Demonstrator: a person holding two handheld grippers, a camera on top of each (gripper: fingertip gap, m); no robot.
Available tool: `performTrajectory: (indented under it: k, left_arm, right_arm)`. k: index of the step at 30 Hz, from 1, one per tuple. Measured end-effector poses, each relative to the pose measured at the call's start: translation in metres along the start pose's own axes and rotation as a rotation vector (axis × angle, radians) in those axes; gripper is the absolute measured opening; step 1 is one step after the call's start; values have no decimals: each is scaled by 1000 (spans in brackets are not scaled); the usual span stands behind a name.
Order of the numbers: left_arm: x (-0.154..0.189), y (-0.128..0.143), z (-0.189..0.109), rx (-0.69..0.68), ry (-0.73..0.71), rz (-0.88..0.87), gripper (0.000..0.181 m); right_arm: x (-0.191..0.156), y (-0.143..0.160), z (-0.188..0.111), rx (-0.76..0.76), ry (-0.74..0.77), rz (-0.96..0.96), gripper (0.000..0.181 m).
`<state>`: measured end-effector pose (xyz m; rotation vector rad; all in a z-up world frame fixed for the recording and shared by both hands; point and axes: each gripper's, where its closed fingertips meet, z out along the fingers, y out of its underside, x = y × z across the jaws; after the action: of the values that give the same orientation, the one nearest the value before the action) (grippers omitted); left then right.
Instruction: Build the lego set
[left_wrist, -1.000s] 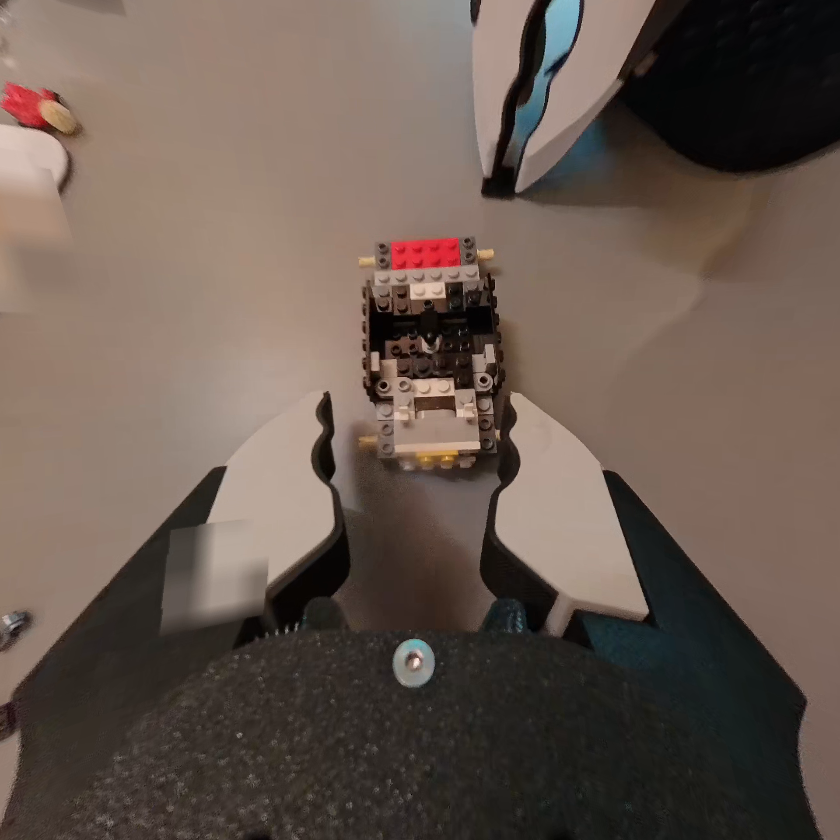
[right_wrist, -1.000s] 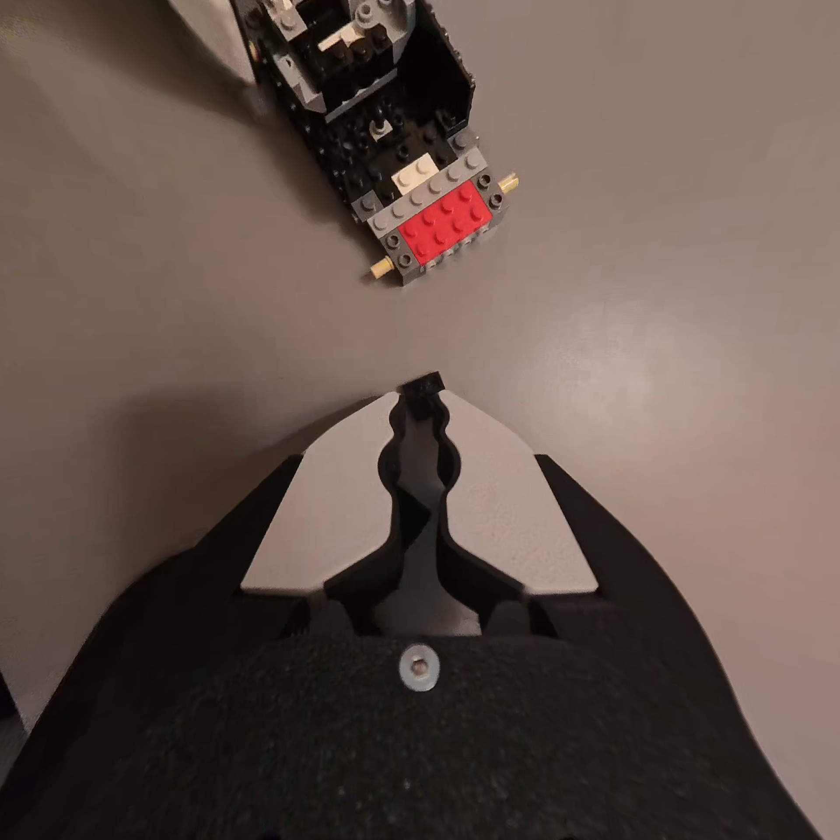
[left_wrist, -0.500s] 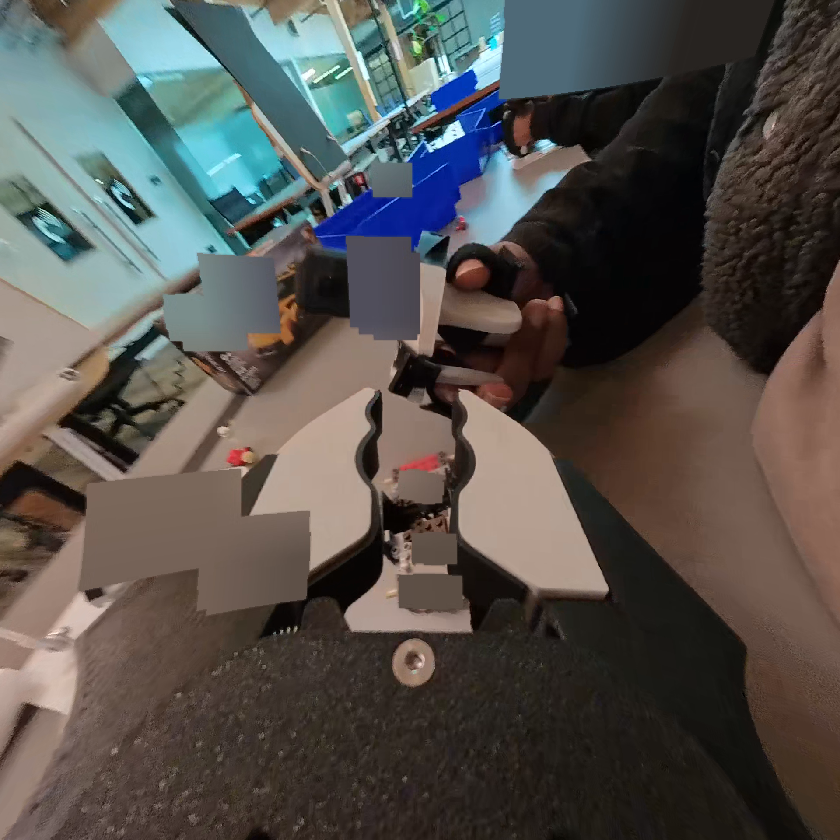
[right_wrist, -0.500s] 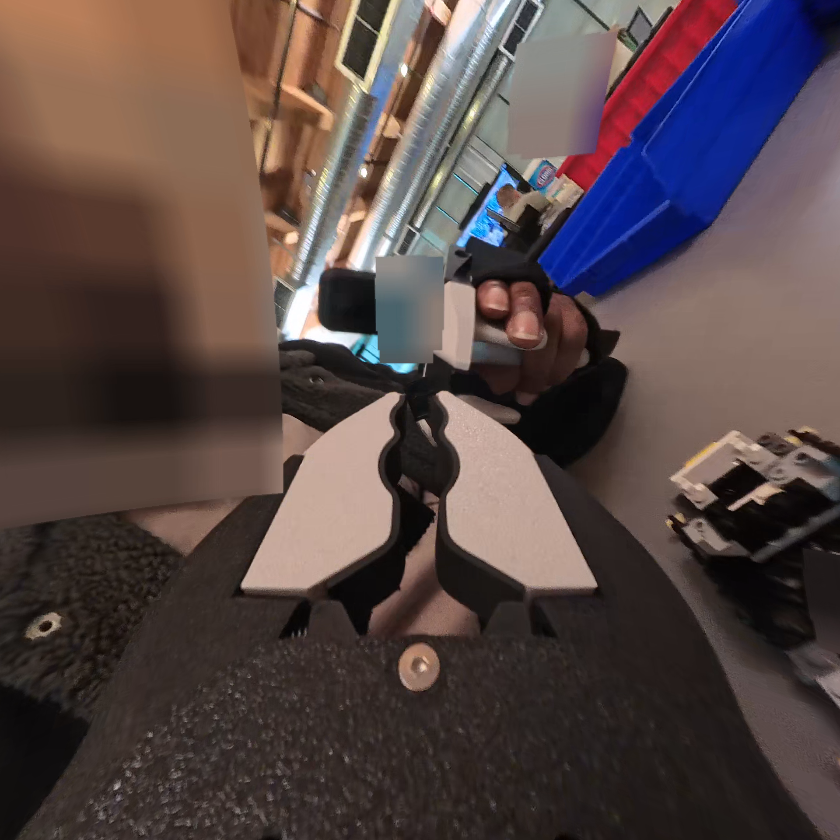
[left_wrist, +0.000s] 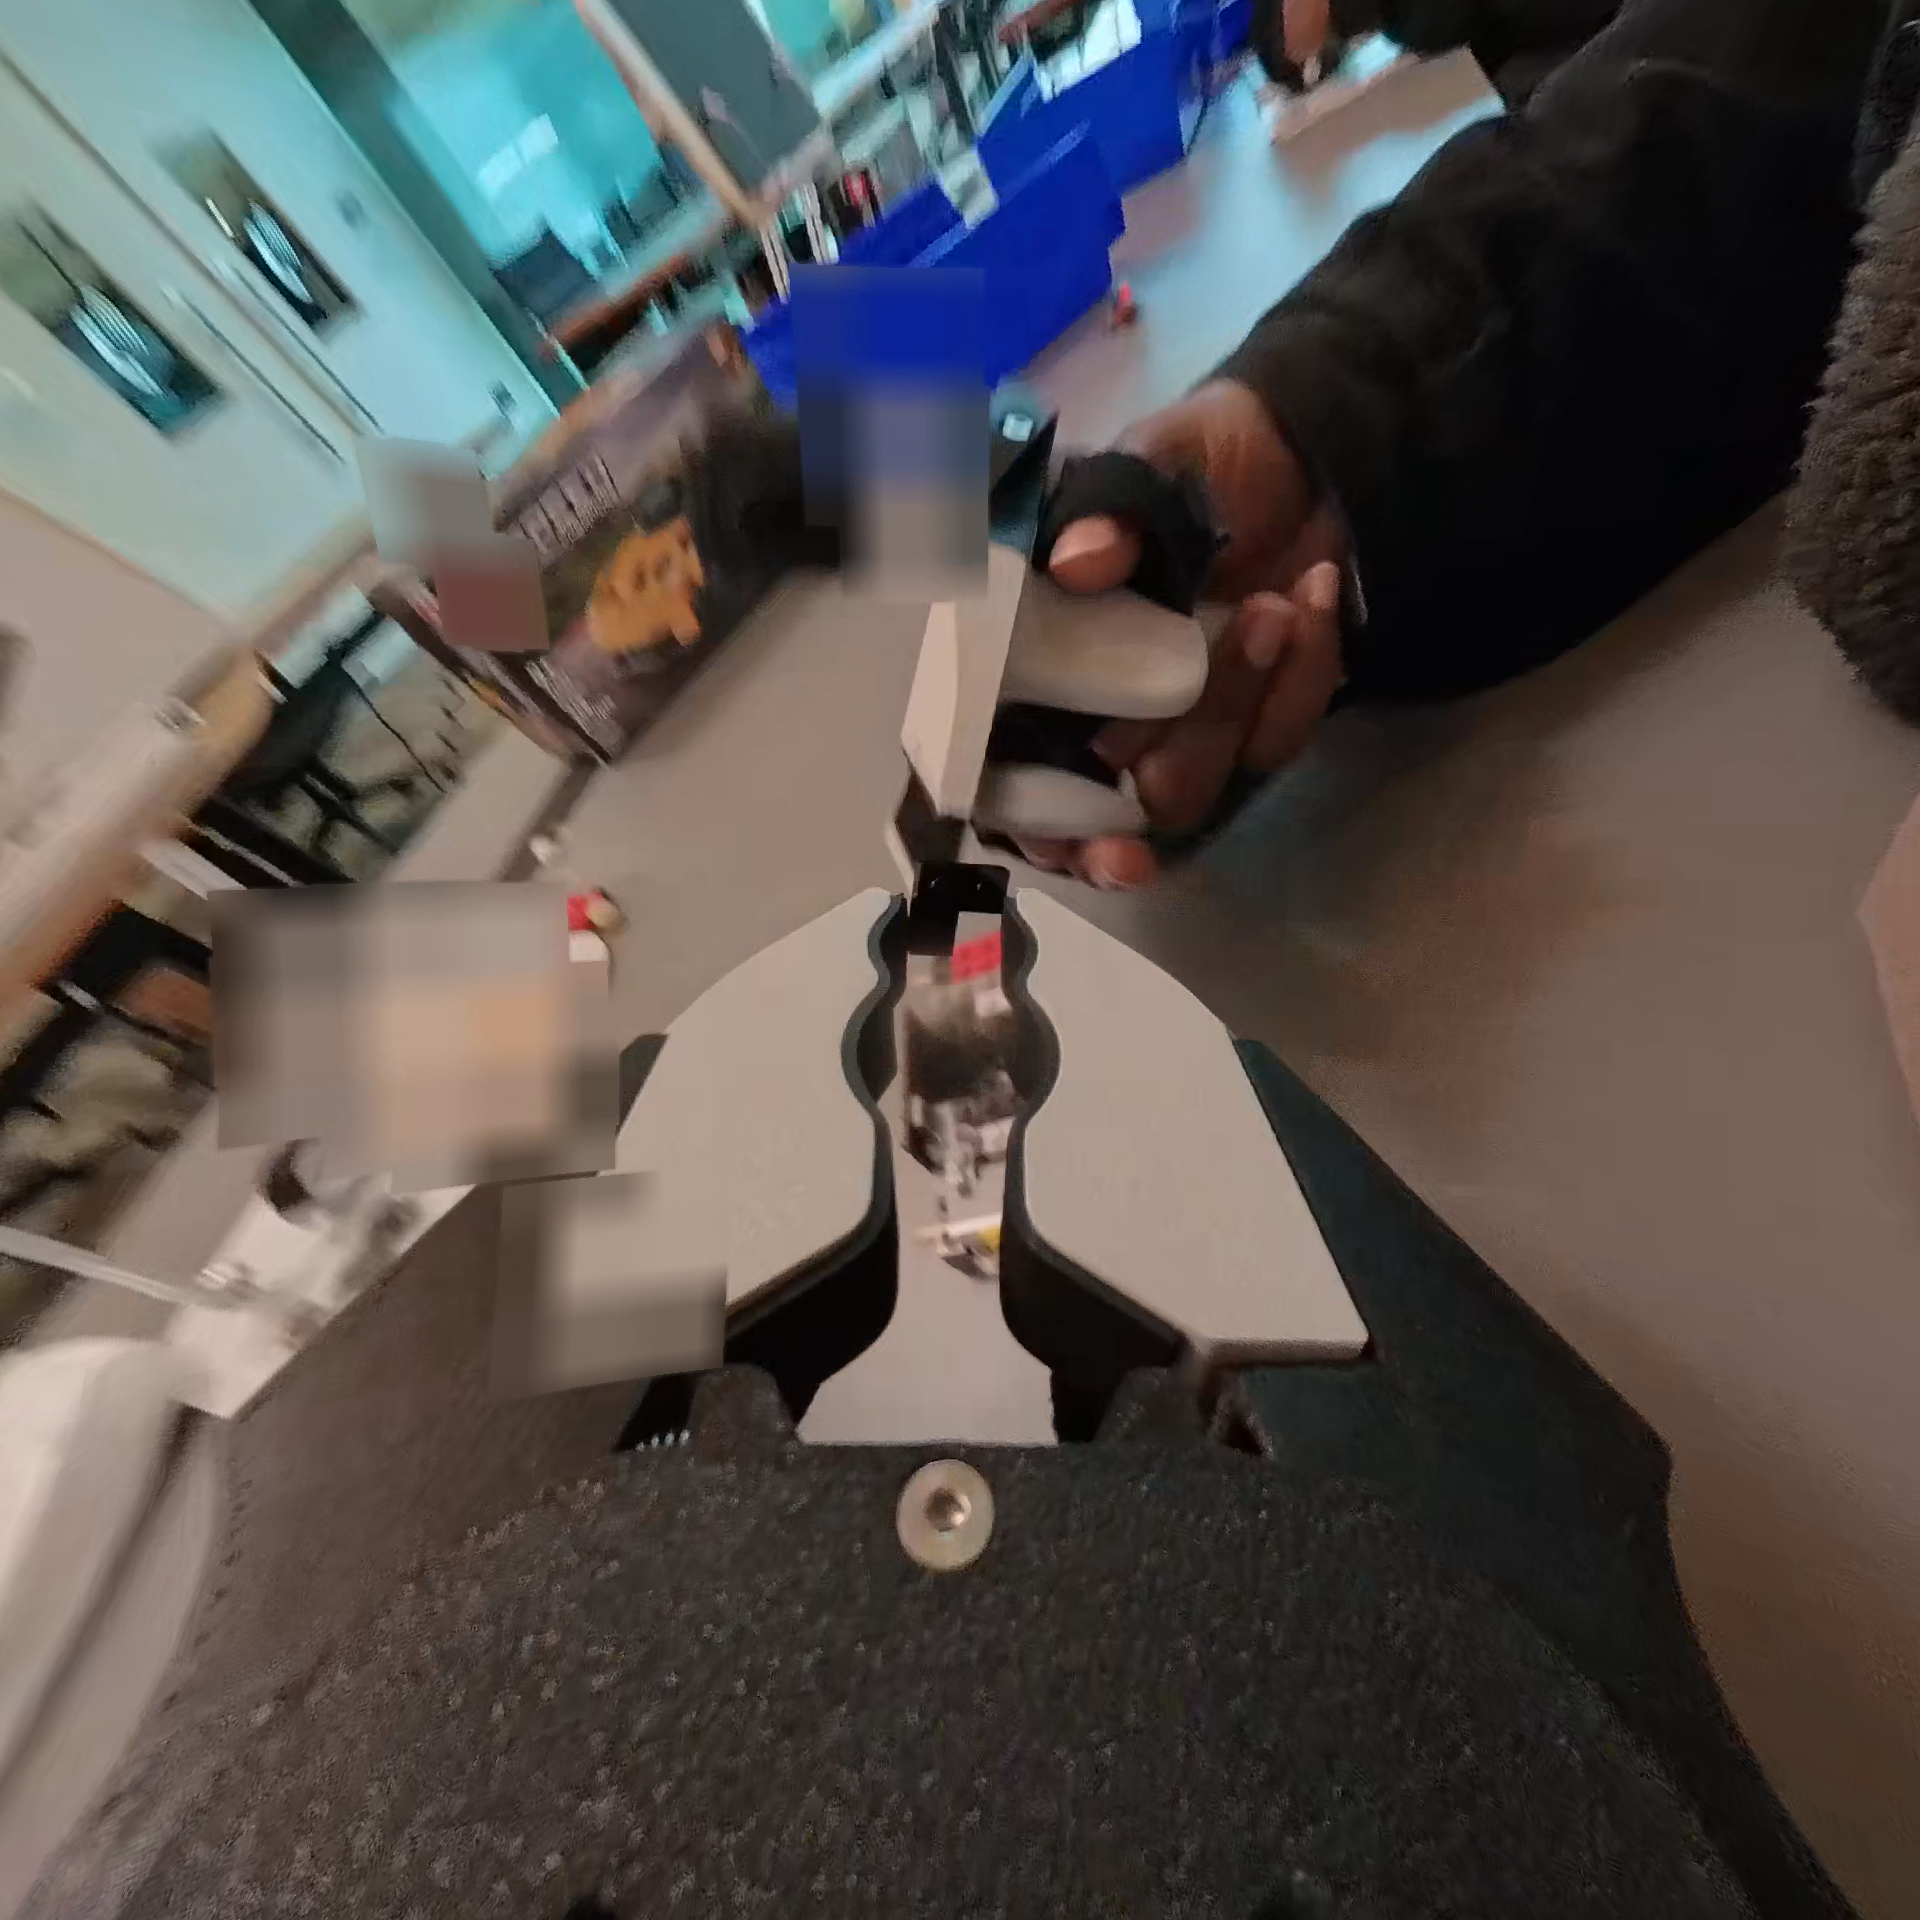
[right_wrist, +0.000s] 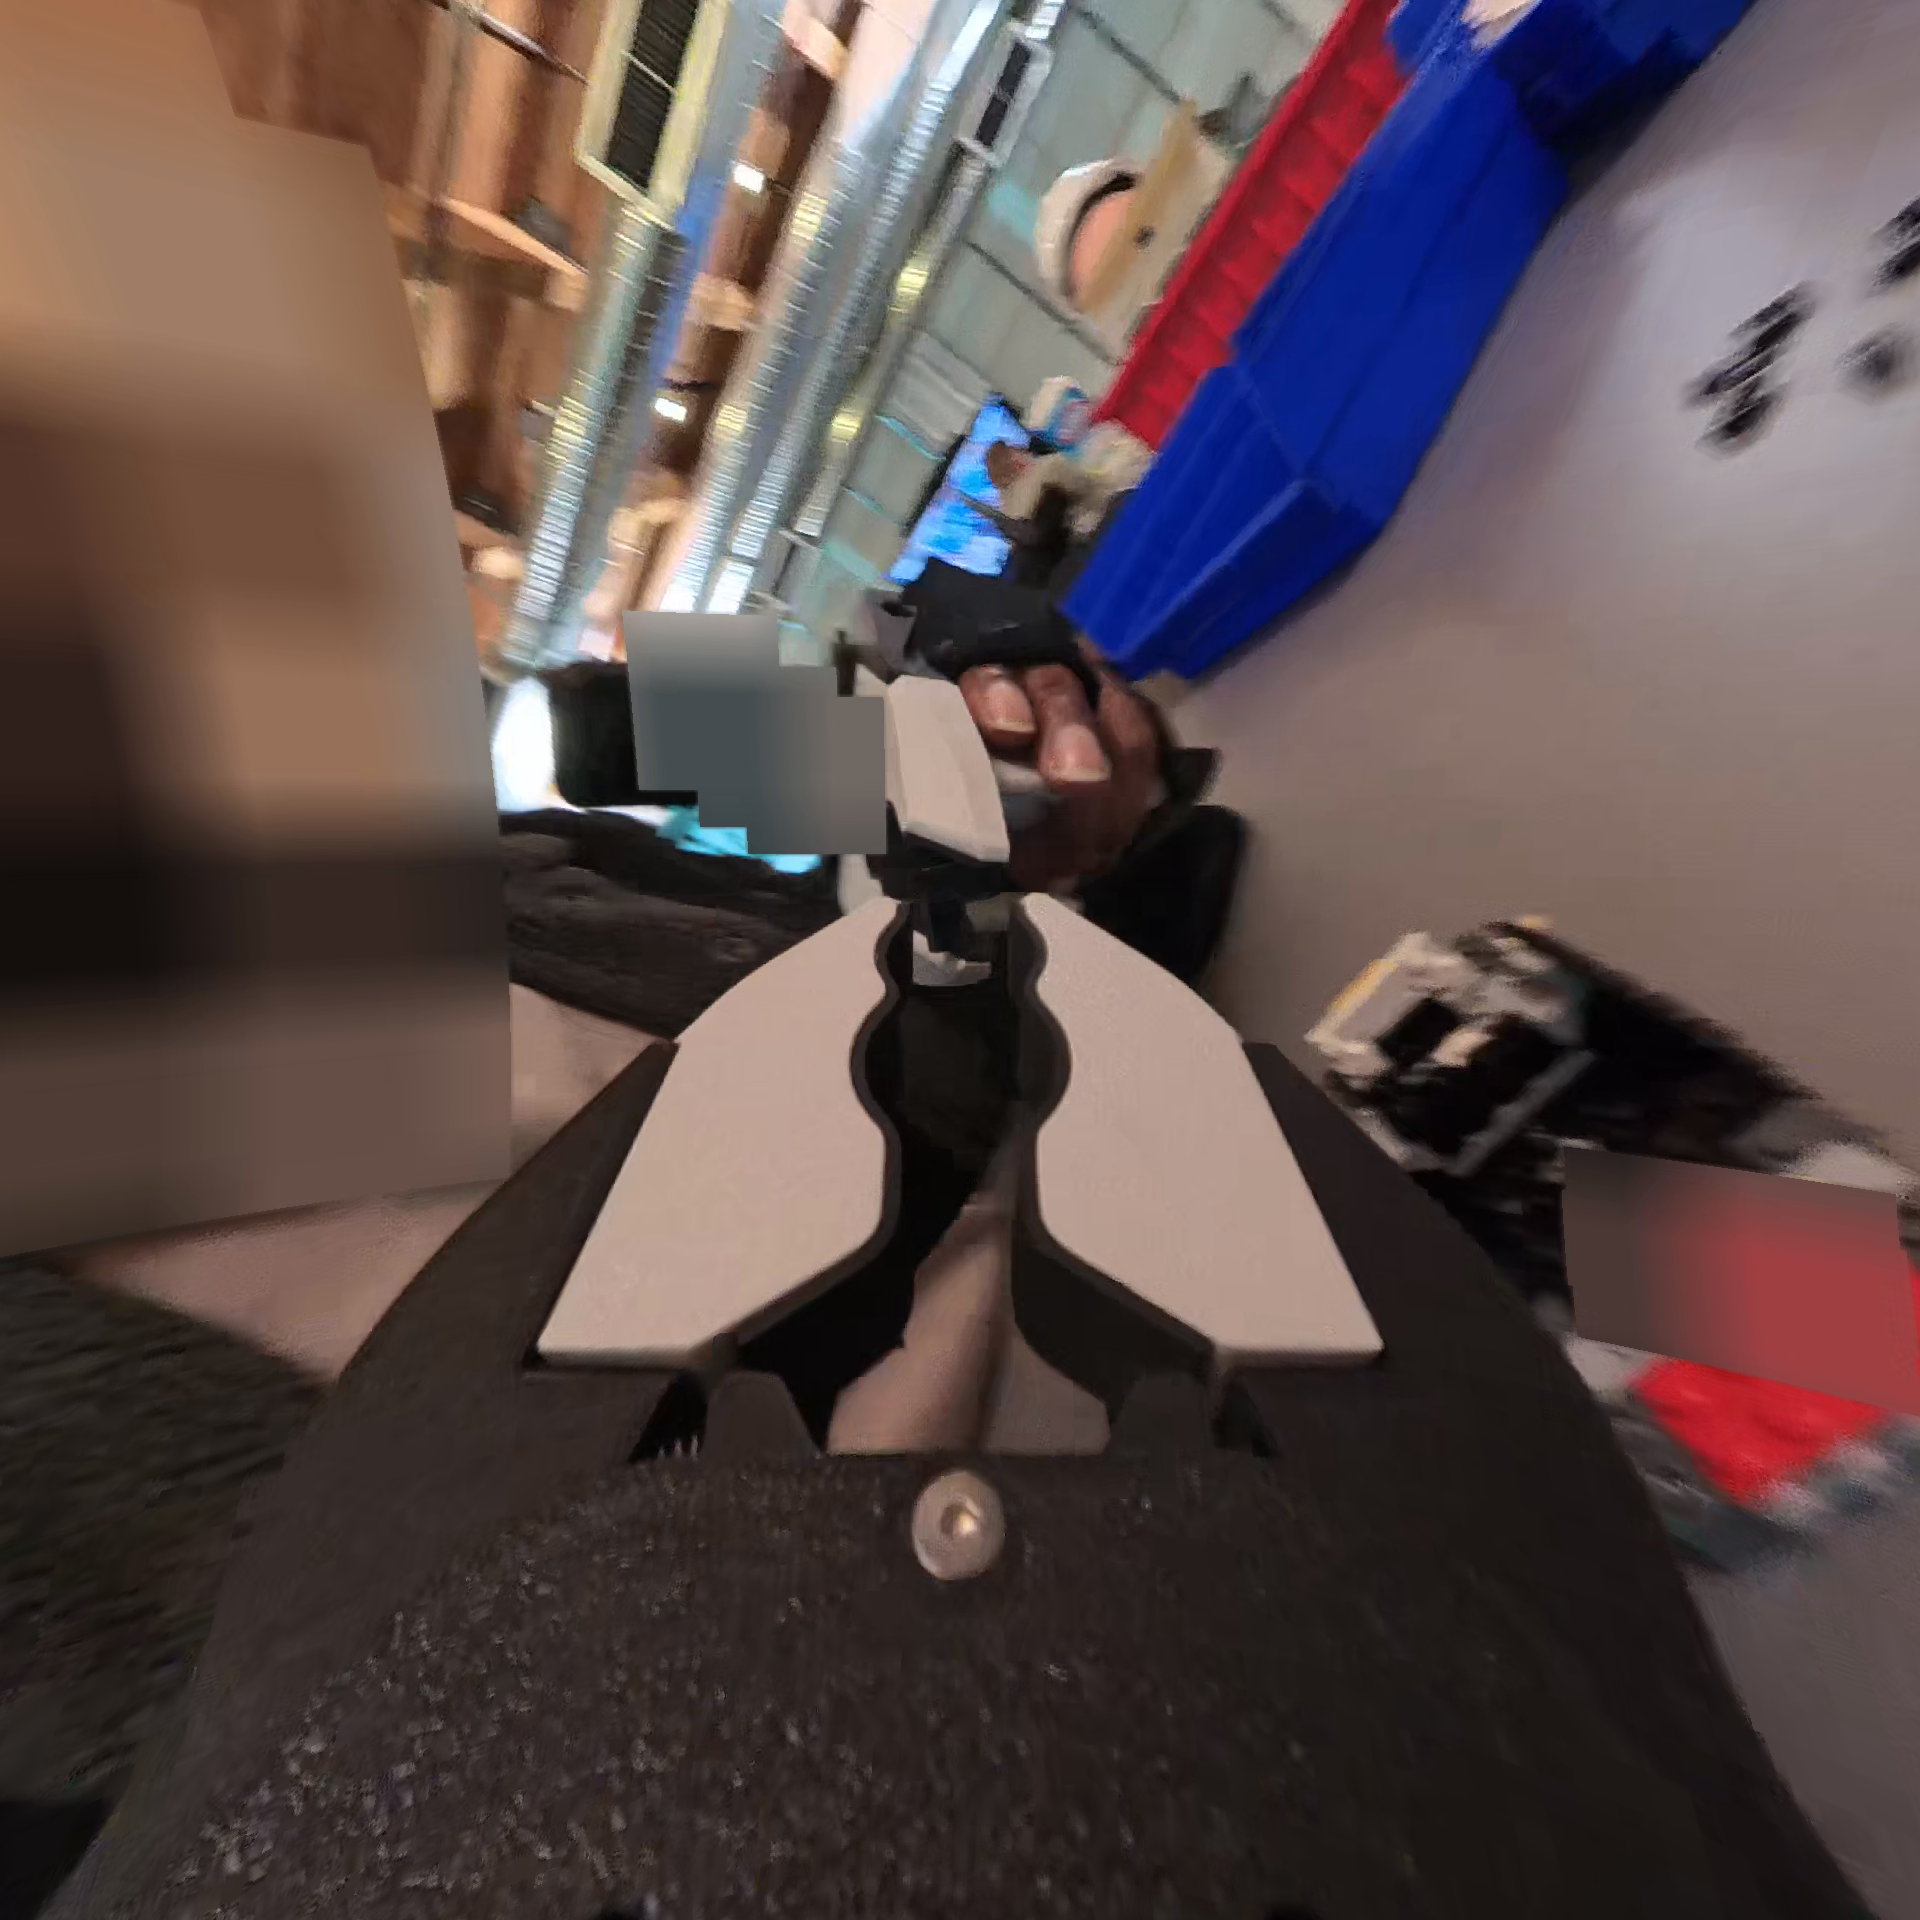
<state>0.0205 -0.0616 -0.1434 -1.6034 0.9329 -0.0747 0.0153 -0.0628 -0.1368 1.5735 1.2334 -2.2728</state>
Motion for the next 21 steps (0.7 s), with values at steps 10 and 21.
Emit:
performTrajectory:
  k: [10, 21]
  left_arm:
    - [13, 43, 13, -248, 162, -330, 16]
    - [-2, 48, 13, -219, 101, -316, 18]
  right_arm:
    - [41, 17, 2, -219, 405, -267, 16]
    - [46, 2, -1, -251, 311, -110, 4]
